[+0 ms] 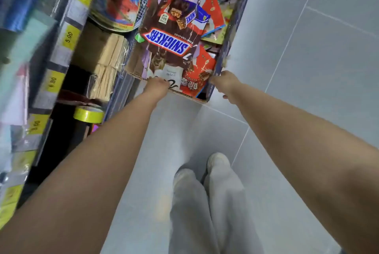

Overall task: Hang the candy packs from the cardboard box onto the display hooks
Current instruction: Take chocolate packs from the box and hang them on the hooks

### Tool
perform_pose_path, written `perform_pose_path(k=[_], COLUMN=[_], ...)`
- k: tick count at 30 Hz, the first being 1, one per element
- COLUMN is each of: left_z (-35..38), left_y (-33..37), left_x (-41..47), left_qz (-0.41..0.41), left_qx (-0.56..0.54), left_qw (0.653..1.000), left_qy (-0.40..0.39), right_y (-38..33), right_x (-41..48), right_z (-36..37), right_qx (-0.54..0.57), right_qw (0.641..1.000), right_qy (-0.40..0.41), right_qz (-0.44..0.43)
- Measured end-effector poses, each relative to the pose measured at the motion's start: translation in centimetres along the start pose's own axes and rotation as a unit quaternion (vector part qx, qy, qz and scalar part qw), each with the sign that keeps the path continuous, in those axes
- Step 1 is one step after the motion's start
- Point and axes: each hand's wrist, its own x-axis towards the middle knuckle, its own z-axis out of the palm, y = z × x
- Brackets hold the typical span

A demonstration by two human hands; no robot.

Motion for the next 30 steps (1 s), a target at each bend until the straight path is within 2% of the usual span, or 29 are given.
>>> perform_pose_path(k=[5, 8, 14, 17, 20, 22, 30], left_z=[0.6, 1.1, 1.7, 2.0, 2.5, 2.6, 3.4], left_y=[-0.8, -1.5, -3.5, -4.9, -6.1, -6.8, -16.3], left_x=[1.9, 2.4, 3.2, 3.3, 2.5, 1.5, -3.5], left_qz=[-0.022, -0.027, 0.012, -0.005, 0.024, 0.055, 0.047], left_qx=[0.092, 0.148, 0.144, 0.163, 0.294, 0.340, 0.379], left_qw=[0.995, 0.988, 0.989, 0.987, 0.955, 0.939, 0.924], left_qy=[-0.023, -0.044, -0.024, -0.011, 0.011, 0.012, -0.008], right_y=[0.2, 0.8, 2.4, 3.0, 3.3, 3.9, 9.9], right_x=[3.0, 4.4, 5.7, 6.2, 6.1, 5.2, -1.7], right_z=[2.3, 3.6, 4.4, 4.6, 4.8, 5.1, 10.8], right_qx=[-0.077, -0.092, -0.241, -0.202, -0.176, -0.198, -0.179], right_qw=[0.997, 0.995, 0.963, 0.969, 0.972, 0.967, 0.979], right_qy=[-0.004, 0.029, 0.110, 0.130, 0.151, 0.154, 0.098], right_qz=[-0.015, -0.019, -0.051, -0.051, -0.042, -0.039, -0.017])
